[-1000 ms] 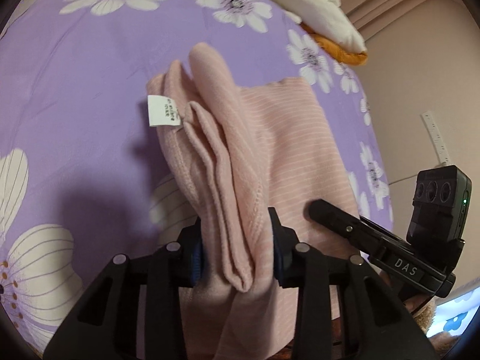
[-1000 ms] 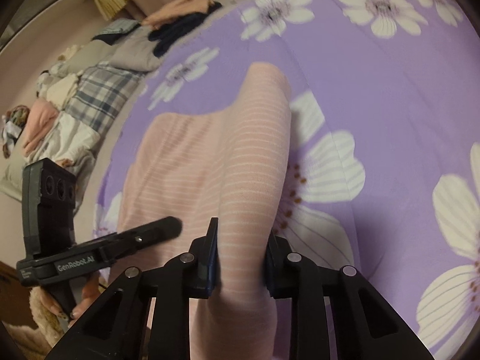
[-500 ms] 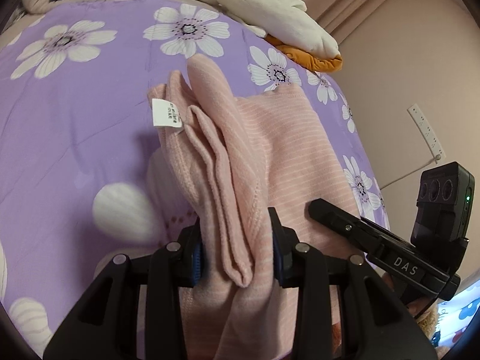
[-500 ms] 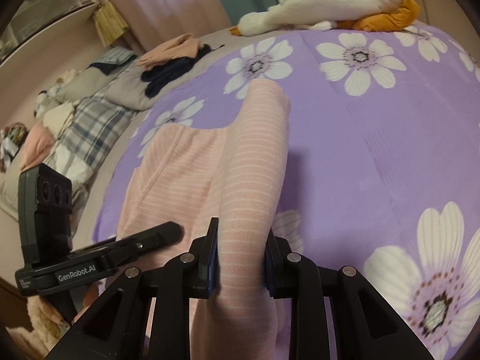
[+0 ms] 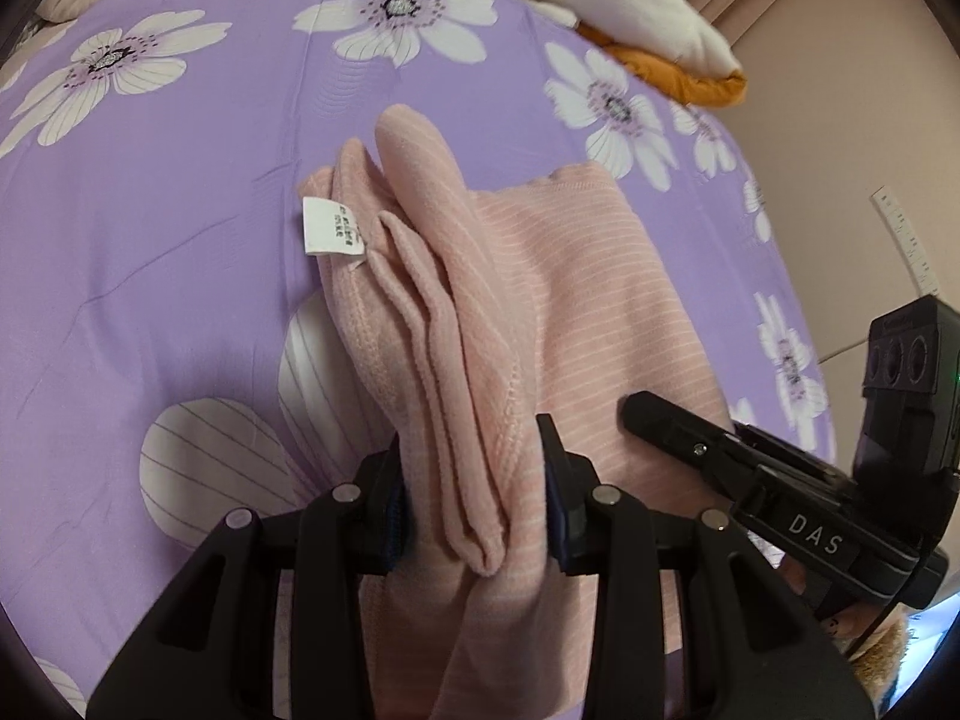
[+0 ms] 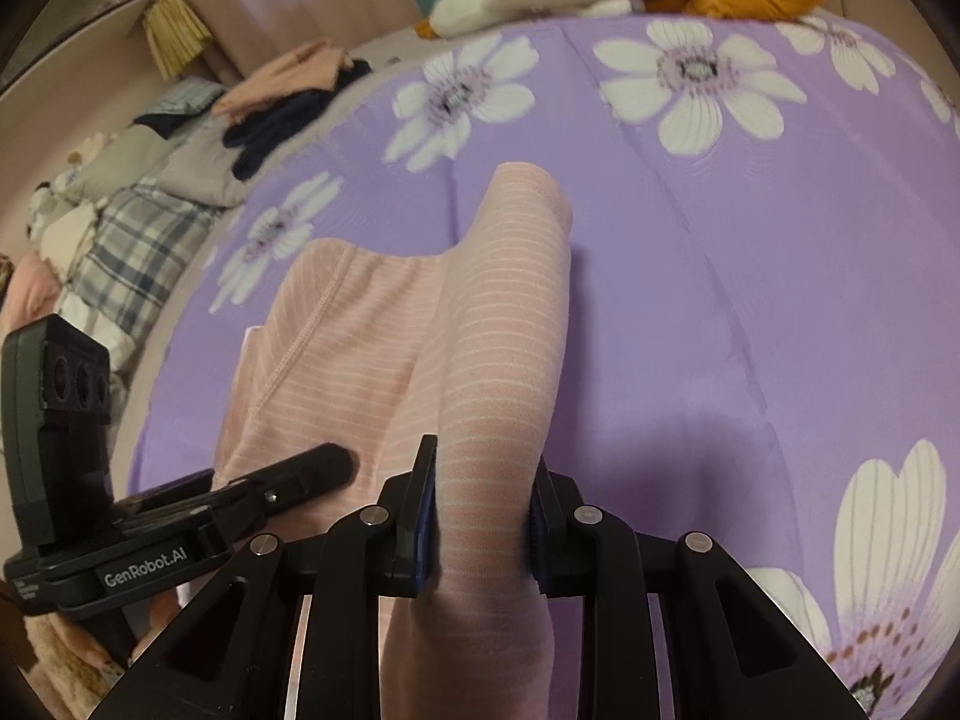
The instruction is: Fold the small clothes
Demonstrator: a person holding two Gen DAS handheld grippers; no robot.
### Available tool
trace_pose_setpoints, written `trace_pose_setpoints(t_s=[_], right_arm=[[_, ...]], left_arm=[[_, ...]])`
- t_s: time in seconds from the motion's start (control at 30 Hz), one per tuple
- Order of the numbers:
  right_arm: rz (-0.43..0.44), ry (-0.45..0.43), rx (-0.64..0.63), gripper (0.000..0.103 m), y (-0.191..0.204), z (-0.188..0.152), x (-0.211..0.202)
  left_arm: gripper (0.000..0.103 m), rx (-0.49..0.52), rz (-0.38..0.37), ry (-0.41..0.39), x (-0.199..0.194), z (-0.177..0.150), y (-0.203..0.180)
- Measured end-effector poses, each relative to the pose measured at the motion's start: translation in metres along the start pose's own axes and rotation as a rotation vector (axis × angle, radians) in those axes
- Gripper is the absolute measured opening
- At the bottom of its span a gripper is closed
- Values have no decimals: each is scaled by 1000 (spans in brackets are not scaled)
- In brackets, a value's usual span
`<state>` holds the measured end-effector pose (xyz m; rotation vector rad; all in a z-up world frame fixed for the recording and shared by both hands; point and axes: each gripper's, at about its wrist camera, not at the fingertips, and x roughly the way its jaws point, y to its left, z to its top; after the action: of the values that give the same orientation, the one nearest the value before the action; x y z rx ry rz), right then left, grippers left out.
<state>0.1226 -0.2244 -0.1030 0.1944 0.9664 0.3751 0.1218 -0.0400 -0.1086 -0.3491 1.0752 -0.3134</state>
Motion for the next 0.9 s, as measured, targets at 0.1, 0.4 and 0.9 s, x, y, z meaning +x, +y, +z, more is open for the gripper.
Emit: trace_pose_setpoints(t_s=[0.1,0.4,0.9], right_arm=[[-36,20,3,27,-4,-5,6],[-111,25,28,46,-8,-9,3],[-136,-230,-4,90,18,-12,-100]], left_arm=[[46,31,31,7,7,-5,1],[75,69,37,-51,-4,-15,1],[102,124,89,-295,-129,-27,-31]])
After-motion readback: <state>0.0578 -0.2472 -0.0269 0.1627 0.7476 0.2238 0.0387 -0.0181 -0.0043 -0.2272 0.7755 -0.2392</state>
